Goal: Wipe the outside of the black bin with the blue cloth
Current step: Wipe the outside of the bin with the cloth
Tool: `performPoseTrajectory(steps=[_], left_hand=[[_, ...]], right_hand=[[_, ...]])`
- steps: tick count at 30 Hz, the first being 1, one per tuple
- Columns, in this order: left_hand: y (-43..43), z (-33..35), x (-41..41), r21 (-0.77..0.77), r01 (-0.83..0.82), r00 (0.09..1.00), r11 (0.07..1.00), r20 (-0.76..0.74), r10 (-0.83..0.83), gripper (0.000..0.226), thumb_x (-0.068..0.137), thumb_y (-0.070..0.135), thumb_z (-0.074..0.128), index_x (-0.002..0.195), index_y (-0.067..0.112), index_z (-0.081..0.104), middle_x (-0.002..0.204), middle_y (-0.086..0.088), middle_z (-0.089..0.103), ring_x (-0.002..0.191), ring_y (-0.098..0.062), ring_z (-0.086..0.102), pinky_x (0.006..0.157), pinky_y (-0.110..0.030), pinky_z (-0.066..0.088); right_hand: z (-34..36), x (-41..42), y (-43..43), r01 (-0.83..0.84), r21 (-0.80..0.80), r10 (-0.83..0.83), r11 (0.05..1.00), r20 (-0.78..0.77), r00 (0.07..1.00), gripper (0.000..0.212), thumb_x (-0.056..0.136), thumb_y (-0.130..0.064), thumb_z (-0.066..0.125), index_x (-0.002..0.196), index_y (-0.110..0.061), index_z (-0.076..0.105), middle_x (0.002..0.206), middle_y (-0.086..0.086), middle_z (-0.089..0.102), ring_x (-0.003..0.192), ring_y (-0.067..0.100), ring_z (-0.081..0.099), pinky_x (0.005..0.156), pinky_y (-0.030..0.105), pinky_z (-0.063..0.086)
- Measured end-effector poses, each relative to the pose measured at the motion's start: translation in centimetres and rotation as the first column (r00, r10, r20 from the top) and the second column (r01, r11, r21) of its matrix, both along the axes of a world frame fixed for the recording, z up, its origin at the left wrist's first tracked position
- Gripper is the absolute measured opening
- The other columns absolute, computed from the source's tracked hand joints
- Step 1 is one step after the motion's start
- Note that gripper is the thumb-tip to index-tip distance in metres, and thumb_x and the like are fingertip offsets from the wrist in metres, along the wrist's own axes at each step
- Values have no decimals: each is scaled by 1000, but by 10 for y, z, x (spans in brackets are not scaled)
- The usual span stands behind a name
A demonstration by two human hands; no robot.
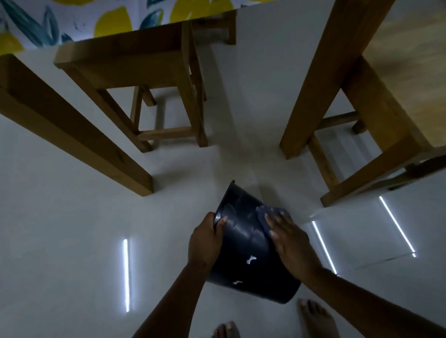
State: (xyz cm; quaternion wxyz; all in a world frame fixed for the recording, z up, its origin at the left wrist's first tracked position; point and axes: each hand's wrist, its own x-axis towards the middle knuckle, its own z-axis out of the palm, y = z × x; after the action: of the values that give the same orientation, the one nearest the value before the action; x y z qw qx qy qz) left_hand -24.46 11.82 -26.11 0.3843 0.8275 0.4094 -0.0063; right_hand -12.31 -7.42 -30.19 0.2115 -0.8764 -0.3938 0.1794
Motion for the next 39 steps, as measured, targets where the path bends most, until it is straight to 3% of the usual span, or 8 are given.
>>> performPoseTrajectory(steps=[5,10,15,21,26,31,35,39], left_hand=[[0,-5,-11,15,4,1000,1000,6,-4,27,98,46,41,100,21,52,101,-3,69,90,-20,67,75,-24,49],[-1,0,-1,-11,-8,1000,1000,7,8,36,98,50,39,102,18,54,101,-4,69,90,-22,67,78,-30,53],[-2,-1,-10,19,-6,1000,1000,-25,7,35,97,51,38,98,19,52,97,-4,69,87,-20,68,78,-32,56],[-2,2,9,35,-32,999,999,0,32,39,97,51,37,97,17,54,93,-6,70,84,-24,67,77,-36,56],[-3,0,9,69,-29,999,997,-26,31,34,98,49,38,97,18,53,91,-6,70,81,-22,67,77,-37,58],[-6,7,17,67,-37,998,997,-48,40,33,99,43,42,97,13,54,92,-11,69,82,-30,65,69,-32,49],[-4,11,24,28,-44,995,999,-93,46,32,99,41,43,102,12,55,100,-13,70,91,-33,66,74,-34,49],[-1,20,58,-31,-10,996,999,-94,7,38,97,42,49,121,13,52,117,-14,66,107,-36,63,85,-36,49]], right_hand=[[1,-35,9,-244,-62,251,968,170,953,55,98,-36,21,151,-35,5,161,-5,15,147,23,16,114,49,25],[10,2,19,-5,1,5,1000,-61,998,52,95,-19,37,146,-19,33,154,7,35,142,28,32,115,43,31],[6,-37,15,-194,-68,203,979,163,966,57,97,-32,19,152,-32,3,162,-3,12,147,26,13,117,47,22],[2,0,18,43,-23,-43,999,-3,999,60,90,-13,52,146,-22,31,154,5,34,139,30,37,108,43,40],[1,-23,17,-168,10,167,986,68,984,57,94,-30,26,145,-40,4,160,-2,17,147,22,15,120,43,14],[1,10,23,16,21,-16,1000,-20,1000,57,96,-20,45,147,-29,21,154,4,34,136,24,42,102,37,46],[6,-37,-4,-132,-32,135,991,120,984,58,97,-29,25,151,-36,7,161,-6,12,148,25,9,117,44,18],[8,1,24,-66,19,65,998,56,996,52,99,-28,23,151,-31,17,159,-2,25,146,22,21,117,42,24]])
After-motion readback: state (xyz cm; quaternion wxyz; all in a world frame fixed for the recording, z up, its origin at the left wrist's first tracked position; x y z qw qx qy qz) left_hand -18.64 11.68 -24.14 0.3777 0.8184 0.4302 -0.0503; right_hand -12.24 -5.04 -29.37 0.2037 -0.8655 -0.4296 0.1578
